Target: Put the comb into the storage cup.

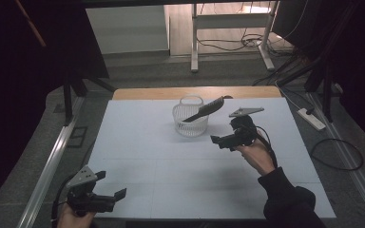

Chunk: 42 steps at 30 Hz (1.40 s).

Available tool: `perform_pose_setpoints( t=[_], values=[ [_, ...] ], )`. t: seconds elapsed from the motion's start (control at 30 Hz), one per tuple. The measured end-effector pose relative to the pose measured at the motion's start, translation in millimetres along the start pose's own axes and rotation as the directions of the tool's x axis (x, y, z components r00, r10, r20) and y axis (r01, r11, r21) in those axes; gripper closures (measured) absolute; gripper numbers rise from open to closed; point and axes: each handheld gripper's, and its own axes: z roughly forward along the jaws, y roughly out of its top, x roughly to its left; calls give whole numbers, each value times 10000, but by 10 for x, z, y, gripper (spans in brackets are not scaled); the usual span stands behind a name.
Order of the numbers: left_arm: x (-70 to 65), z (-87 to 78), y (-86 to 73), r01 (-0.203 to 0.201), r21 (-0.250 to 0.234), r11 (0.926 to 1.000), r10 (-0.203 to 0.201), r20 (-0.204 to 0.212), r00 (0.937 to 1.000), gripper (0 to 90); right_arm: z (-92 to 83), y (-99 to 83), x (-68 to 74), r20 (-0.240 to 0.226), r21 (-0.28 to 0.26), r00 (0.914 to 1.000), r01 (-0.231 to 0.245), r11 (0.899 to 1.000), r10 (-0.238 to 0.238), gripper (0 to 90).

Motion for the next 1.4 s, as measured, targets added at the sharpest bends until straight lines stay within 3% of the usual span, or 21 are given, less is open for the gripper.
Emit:
perform_pose_setpoints(
  t=[0.7,0.97,1.4],
  values=[
    [7,-9,-7,-35,-66,10000,34,-136,9999,1,-125,-171,51,-260,15,9996,103,9999,-103,5],
    [8,-8,-7,-31,-50,10000,30,-131,9999,1,-158,-225,44,-620,191,9981,26,9998,-14,9],
    [11,-7,-8,-20,-38,10000,19,-104,9999,2,-277,-305,75,-559,-61,9984,52,10000,-55,4]
  ],
)
